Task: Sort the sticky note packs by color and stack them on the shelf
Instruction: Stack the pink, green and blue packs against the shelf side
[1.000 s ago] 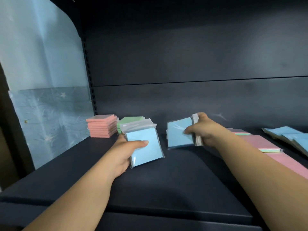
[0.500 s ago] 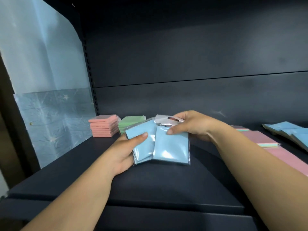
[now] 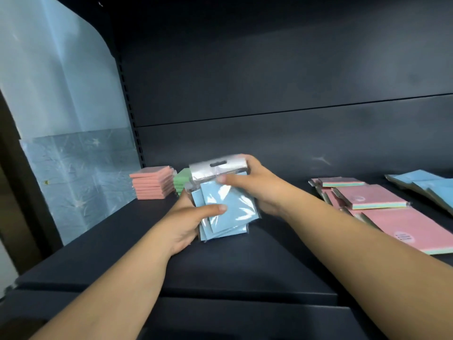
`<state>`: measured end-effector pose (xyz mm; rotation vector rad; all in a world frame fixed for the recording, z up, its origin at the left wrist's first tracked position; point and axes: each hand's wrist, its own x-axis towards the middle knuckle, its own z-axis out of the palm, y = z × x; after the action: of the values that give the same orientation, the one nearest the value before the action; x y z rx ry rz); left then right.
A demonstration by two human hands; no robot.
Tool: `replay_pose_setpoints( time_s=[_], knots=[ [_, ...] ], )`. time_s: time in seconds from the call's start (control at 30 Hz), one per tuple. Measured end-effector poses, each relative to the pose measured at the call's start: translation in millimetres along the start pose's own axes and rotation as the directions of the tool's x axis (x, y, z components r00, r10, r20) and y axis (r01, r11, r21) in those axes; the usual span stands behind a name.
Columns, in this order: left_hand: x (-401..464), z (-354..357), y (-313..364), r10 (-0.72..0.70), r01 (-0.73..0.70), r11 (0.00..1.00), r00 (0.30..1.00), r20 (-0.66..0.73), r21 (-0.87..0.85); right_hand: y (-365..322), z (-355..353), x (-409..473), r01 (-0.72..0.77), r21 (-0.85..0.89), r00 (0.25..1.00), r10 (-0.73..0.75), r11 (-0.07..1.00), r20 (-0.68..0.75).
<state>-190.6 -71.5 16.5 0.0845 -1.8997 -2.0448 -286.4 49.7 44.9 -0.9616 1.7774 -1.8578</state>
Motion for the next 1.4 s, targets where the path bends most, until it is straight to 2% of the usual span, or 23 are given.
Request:
replay_pose_setpoints(
  time_s=[0.07,0.13,0.17,0.2,0.3,0.37,0.6,0.73,0.9,1.0,1.07,1.1,1.13,1.23,1.33,1.4],
  knots=[
    [1.1,-3.0,-1.1,0.039,-0.038,0.999,0.999,-0.019,0.034,-1.5,-6.0,-2.5,-0.153,0.114,0.987,0.146,0.982,0.066],
    [-0.1,-4.0,-0.8,0.037,-0.036,0.995,0.999,-0.011,0.096,-0.4,-9.5,-7.4,-0.233,0.112,0.956,0.206,0.966,0.211],
    [-1.0,-3.3,-0.4,0.03,-0.03,0.991,1.0,0.003,0.129,1.0,-8.7,-7.7,-0.232,0.132,0.954,0.199,0.964,0.224],
    [-1.4,-2.5,-0.6,0.032,-0.032,0.987,0.999,0.006,0.156,2.5,-6.3,-7.3,-0.197,0.152,0.966,0.165,0.969,0.197],
    [-1.4,-1.1,-2.3,0.071,-0.057,0.985,0.994,-0.079,0.166,11.2,7.1,-0.6,-0.068,0.18,0.998,0.07,0.981,-0.004],
    [-1.6,1.4,-1.1,0.063,-0.049,0.986,0.994,-0.088,0.159,17.9,15.3,3.1,-0.062,0.157,0.995,0.073,0.986,-0.062],
    [0.1,1.7,-1.5,0.109,-0.092,0.989,0.984,-0.141,0.118,27.5,22.4,9.4,-0.03,0.144,0.993,0.047,0.989,-0.11],
    [3.7,0.5,-4.2,-0.003,0.013,0.994,0.996,-0.093,0.107,35.1,24.6,13.9,-0.137,0.102,0.985,0.147,0.985,-0.093],
    [4.1,-2.6,-5.9,-0.033,0.043,0.989,0.997,-0.073,0.144,33.3,21.6,19.9,-0.213,0.001,0.972,0.212,0.977,-0.102],
    [4.7,-4.6,-7.3,-0.014,0.026,0.982,0.998,-0.061,0.189,28.2,14.1,16.5,-0.236,-0.026,0.971,0.234,0.971,-0.049],
    [5.3,-4.6,-8.6,0.0,0.014,0.98,0.998,-0.069,0.2,19.0,-2.4,18.2,-0.233,0.044,0.972,0.231,0.971,0.039],
    [5.6,-4.3,-8.6,0.007,0.01,0.98,0.996,-0.083,0.2,14.2,-14.7,20.9,-0.249,0.073,0.968,0.249,0.966,0.019],
    [6.4,-4.5,-8.2,0.015,0.005,0.981,0.995,-0.101,0.196,8.8,-27.1,24.8,-0.257,0.063,0.964,0.261,0.964,-0.06],
    [9.0,-6.4,-7.8,0.022,0.006,0.984,0.988,-0.15,0.18,2.1,-59.6,35.9,-0.312,-0.197,0.907,0.23,0.929,-0.353],
    [10.4,-9.9,-7.5,0.046,-0.008,0.984,0.977,-0.207,0.18,15.5,-75.3,55.3,-0.434,-0.525,0.878,0.214,0.732,-0.429],
    [11.3,-12.0,-7.6,0.056,-0.017,0.988,0.967,-0.25,0.153,24.1,-73.9,67.3,-0.524,-0.633,0.846,0.261,0.569,-0.465]
  ],
)
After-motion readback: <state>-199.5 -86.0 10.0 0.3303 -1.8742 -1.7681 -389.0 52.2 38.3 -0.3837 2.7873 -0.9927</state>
